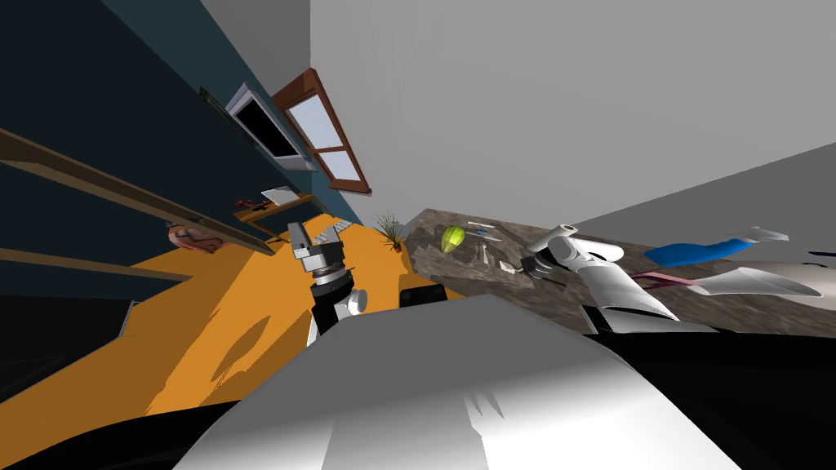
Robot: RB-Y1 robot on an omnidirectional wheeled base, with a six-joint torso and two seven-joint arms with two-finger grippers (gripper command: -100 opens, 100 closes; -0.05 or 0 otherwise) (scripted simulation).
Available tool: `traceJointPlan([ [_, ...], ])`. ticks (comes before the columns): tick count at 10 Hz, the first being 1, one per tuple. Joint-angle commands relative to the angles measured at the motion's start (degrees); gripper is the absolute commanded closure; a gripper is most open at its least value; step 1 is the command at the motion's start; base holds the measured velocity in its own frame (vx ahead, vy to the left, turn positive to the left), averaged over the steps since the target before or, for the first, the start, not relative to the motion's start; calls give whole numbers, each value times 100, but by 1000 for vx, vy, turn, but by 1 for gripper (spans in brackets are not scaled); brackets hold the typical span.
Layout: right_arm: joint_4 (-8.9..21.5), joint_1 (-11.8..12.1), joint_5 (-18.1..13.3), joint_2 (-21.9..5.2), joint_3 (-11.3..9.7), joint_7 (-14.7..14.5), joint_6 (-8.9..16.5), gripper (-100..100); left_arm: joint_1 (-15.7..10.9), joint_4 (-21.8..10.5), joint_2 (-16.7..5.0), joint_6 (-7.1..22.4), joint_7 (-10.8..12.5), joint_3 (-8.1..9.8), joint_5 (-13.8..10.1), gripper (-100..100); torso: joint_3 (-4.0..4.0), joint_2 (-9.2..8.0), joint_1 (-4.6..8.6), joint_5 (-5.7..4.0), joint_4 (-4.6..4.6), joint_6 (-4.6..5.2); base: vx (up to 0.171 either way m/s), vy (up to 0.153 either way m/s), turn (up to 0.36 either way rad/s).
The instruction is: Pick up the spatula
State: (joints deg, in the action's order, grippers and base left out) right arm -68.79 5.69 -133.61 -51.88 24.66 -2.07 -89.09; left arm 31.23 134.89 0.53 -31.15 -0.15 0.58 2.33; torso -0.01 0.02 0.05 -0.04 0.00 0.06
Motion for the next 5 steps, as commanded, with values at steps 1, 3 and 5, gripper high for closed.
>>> traceJointPlan([
  [1, 0, 0, 0, 0, 0, 0, 0, 100, 0, 0, 0, 0, 0, 0, 0, 0, 0, 0, 0, 0, 0, 0, 0, 0, 0],
  [3, -36, -54, 7, -78, 82, -9, -162, 100, 0, 0, 0, 0, 0, 0, 0, 0, 0, 0, 0, 0, 0, 0, -5, 6, -7],
  [5, -33, -86, -6, -78, 68, 4, -165, 100, 0, 0, 0, 0, 0, 0, 0, 0, 3, -4, -10, 5, -2, -1, -9, 13, -10],
])
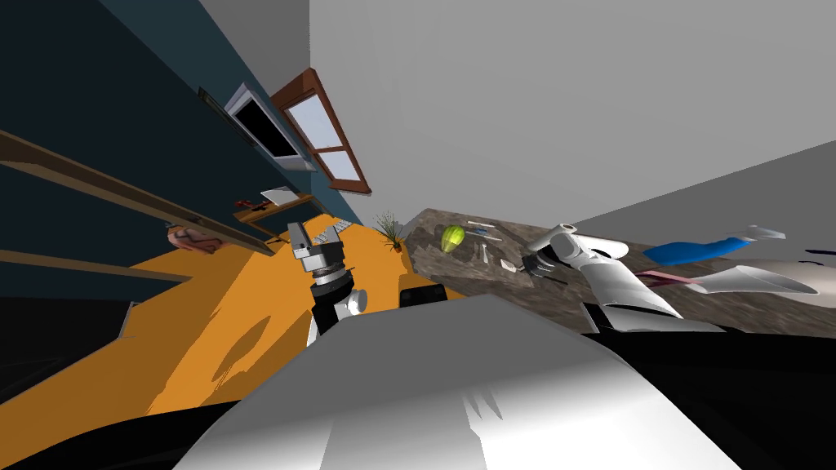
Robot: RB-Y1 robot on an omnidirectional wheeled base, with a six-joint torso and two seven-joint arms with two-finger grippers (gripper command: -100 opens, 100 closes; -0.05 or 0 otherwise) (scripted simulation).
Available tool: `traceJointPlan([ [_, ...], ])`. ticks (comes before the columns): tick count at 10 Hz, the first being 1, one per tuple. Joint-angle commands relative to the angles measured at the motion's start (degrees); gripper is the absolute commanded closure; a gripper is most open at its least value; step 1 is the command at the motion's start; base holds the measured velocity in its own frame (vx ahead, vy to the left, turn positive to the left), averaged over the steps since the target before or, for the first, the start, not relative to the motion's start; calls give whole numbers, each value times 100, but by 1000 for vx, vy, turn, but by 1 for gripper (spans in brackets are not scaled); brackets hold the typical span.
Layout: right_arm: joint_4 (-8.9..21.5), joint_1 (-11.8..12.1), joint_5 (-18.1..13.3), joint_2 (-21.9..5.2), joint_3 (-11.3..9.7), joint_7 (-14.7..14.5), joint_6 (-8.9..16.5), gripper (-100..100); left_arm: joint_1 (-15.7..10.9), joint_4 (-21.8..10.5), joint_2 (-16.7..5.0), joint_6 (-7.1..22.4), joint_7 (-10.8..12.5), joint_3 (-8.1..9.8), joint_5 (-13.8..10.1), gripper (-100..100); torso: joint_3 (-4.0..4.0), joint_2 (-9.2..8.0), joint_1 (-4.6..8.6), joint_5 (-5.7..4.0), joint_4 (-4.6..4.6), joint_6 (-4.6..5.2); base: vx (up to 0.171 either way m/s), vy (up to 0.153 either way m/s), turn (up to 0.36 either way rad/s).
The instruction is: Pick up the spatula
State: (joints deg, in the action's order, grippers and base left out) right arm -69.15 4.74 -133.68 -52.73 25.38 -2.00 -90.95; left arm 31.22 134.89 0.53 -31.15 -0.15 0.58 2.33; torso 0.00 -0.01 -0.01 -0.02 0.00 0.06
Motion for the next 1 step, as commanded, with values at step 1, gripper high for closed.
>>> traceJointPlan([
  [1, 0, 0, 0, 0, 0, 0, 0, 0, 0, 0, 0, 0, 0, 0, 0, 0, 0, 0, 0, 0, 0, 0, 0, 0, 0],
])
